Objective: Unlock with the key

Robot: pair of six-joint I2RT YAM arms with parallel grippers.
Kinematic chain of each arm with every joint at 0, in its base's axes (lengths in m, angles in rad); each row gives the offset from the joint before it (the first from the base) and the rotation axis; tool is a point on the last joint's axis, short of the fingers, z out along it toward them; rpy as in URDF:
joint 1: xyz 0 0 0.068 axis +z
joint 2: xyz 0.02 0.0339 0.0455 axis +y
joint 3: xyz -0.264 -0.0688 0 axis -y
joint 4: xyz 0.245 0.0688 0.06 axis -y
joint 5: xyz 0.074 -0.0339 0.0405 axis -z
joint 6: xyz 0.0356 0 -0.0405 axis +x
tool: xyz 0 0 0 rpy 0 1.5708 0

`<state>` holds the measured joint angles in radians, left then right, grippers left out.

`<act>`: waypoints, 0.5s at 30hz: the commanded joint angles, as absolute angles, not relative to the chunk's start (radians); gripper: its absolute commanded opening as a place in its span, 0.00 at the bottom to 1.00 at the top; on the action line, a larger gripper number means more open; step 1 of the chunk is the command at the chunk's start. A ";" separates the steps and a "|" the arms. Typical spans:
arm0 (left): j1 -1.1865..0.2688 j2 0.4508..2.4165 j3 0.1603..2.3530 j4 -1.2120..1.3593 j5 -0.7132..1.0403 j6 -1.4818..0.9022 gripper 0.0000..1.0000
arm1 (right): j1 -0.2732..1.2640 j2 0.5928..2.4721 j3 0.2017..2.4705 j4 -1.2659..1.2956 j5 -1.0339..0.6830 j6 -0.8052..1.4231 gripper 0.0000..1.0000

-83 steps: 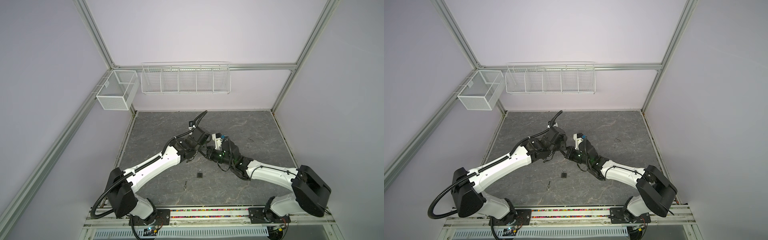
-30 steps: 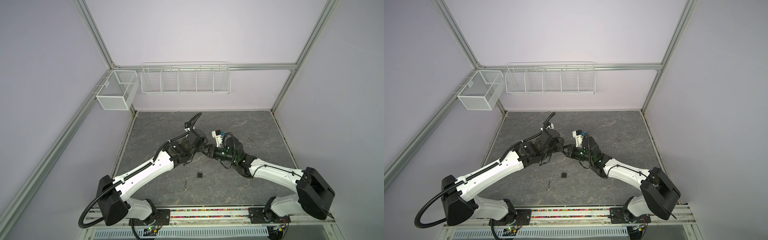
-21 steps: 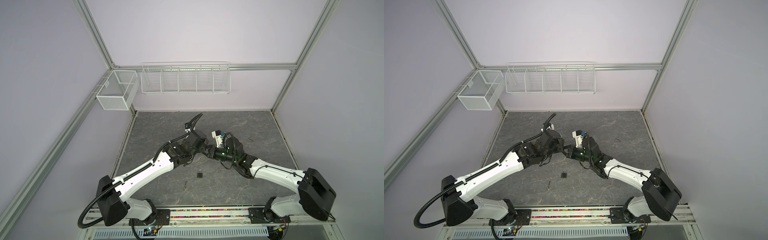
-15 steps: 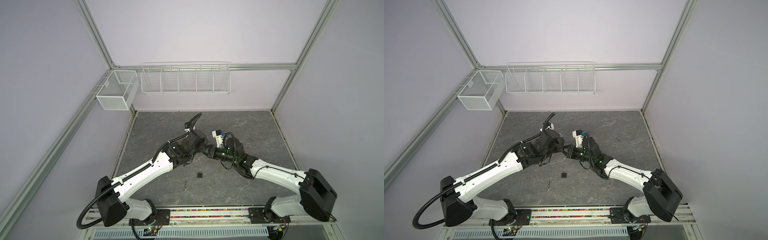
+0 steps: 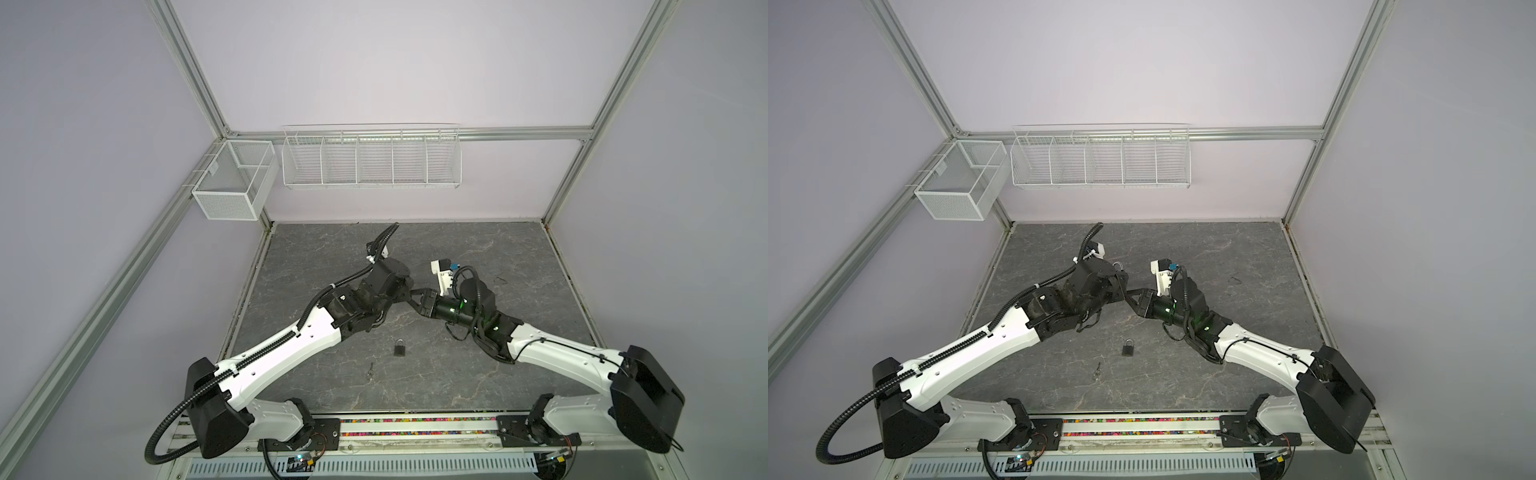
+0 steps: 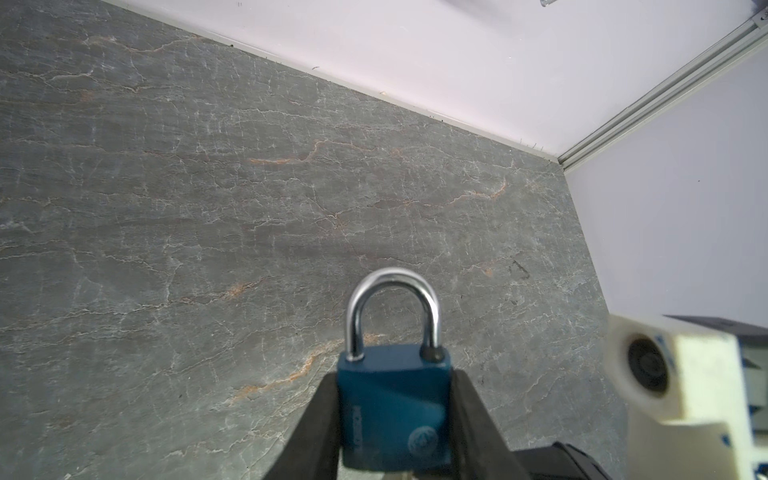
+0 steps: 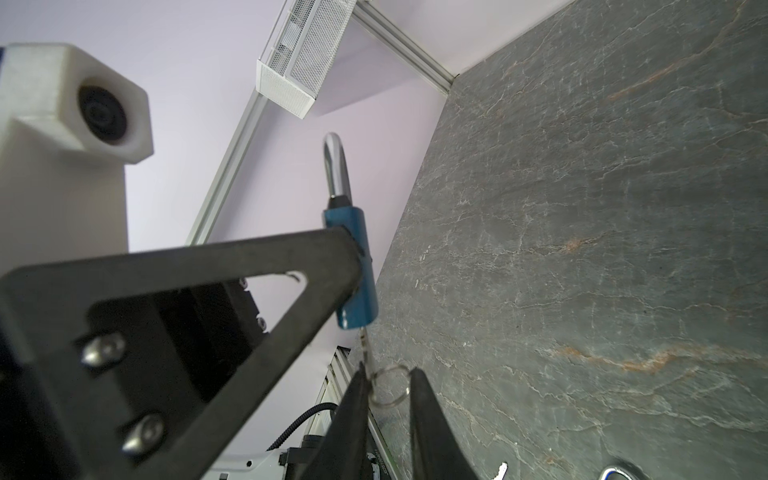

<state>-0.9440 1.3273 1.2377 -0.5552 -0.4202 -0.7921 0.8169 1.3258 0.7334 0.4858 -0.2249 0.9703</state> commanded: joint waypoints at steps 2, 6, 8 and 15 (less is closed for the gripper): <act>-0.950 1.313 1.252 -0.518 -0.439 -0.798 0.00 | 0.827 1.311 0.718 0.532 -0.214 0.955 0.16; -0.950 1.313 1.256 -0.520 -0.433 -0.795 0.00 | 0.827 1.319 0.718 0.536 -0.204 0.942 0.13; -0.950 1.313 1.256 -0.522 -0.430 -0.797 0.00 | 0.827 1.326 0.718 0.556 -0.205 0.940 0.11; -0.951 1.307 1.238 -0.528 -0.398 -0.807 0.00 | 0.827 1.332 0.737 0.566 -0.175 0.904 0.06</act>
<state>-0.9436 1.3273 1.2377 -0.5476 -0.4179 -0.7925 0.8230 1.3258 0.7307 0.5236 -0.2131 0.9314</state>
